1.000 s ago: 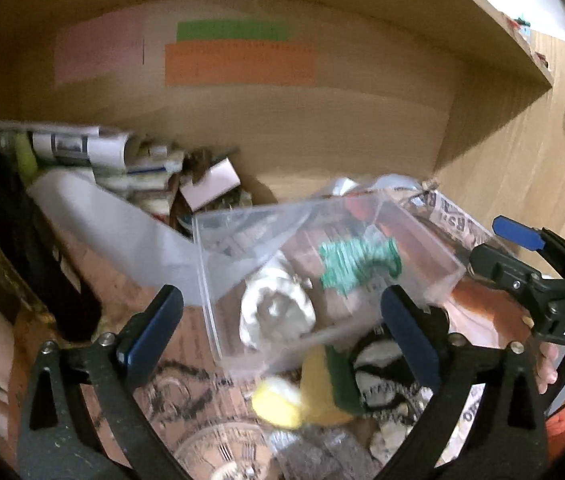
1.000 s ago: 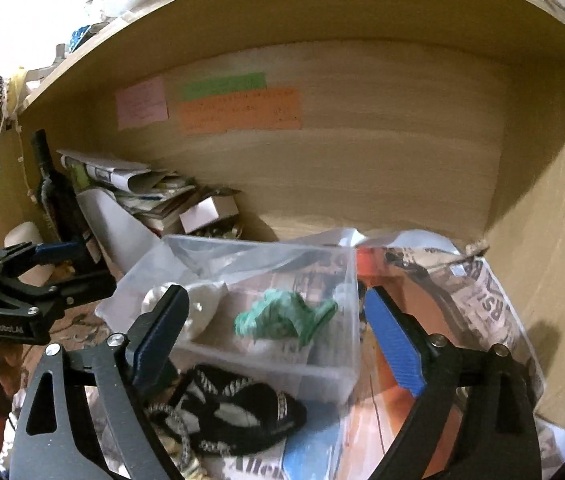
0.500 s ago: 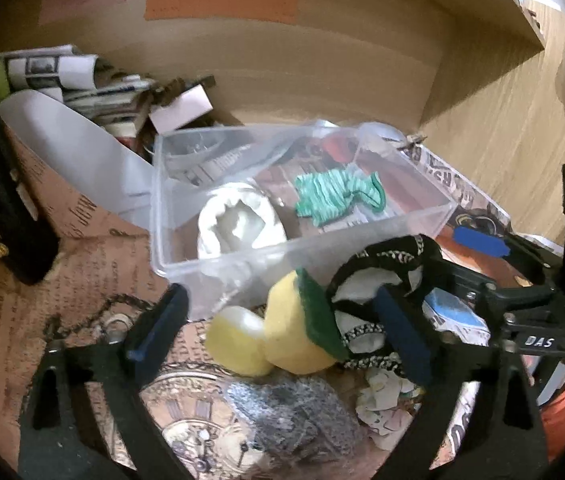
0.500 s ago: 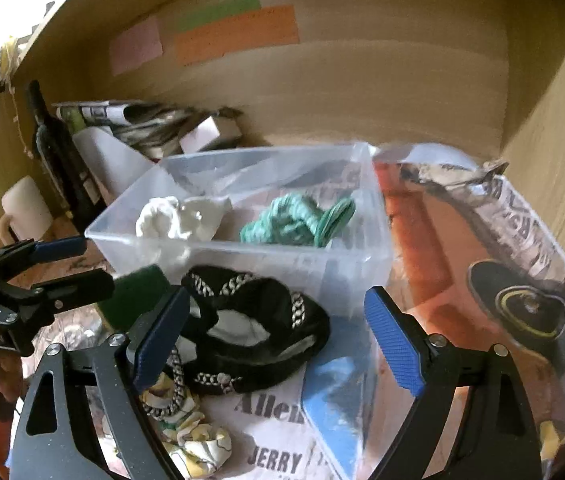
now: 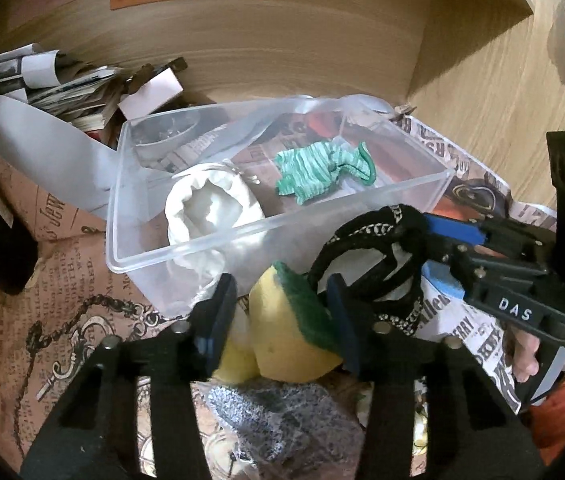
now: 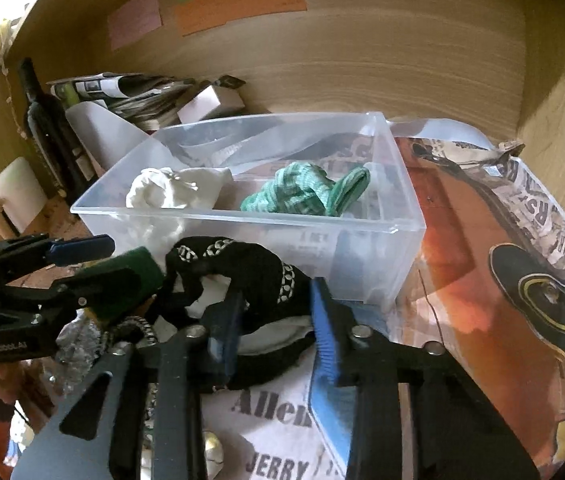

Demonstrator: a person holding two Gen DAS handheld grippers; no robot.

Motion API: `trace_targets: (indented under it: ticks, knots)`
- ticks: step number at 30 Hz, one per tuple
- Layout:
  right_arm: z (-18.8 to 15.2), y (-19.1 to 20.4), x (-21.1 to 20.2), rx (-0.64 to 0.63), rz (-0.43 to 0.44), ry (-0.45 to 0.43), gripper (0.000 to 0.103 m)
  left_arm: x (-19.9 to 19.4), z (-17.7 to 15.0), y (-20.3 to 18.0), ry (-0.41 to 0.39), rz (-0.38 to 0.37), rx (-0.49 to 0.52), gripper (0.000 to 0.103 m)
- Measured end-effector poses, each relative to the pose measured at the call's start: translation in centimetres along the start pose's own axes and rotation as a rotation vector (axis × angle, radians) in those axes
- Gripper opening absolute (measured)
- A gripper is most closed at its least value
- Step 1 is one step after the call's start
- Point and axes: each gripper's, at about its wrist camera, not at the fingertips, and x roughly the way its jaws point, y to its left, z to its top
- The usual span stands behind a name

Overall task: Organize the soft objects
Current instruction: 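Grasp the yellow-green sponge with the left tool while the right tool grasps the black headband, then lower the sponge and black headband into the clear box and open both tools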

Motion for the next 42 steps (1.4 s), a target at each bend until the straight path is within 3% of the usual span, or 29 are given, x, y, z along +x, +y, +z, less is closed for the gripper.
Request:
trace_targets:
  ticks: [5,9,12,15,25,35,42]
  knots:
    - [-0.1,-0.4,-0.4,0.008,-0.010,-0.021,0.017,-0.7,0.1,-0.4,-0.003,-0.015,0.030,0.041]
    - [0.0,-0.4,-1.0,0.013,-0.012,-0.041,0.015,-0.1,0.0,-0.7,0.027,-0.013,0.057,0.032]
    - [0.2,-0.3,-1.9,0.009,-0.022,-0.070,0.014,-0.1,-0.2,-0.5,0.028,-0.031,0.043,0.030]
    - [0.5,-0.3,-3.0,0.011,-0.022,-0.103,0.014,-0.6,-0.3,-0.4,0.006,-0.033,0.035,0.024]
    - [2.5,-0.5,-7.0,0.008,-0.042,-0.236,0.014,-4.4,0.8,0.0,-0.115,-0.030,0.012,0.024]
    - [5.5,-0.3,-9.5,-0.016,-0.069,-0.365,0.014,-7.4,3.9,1.0,-0.248,-0.009,-0.006,0.024]
    - [8.1,-0.2,-9.4,-0.024,-0.089,-0.423,0.014,-6.6,5.6,1.6,-0.263,-0.005,-0.026,0.024]
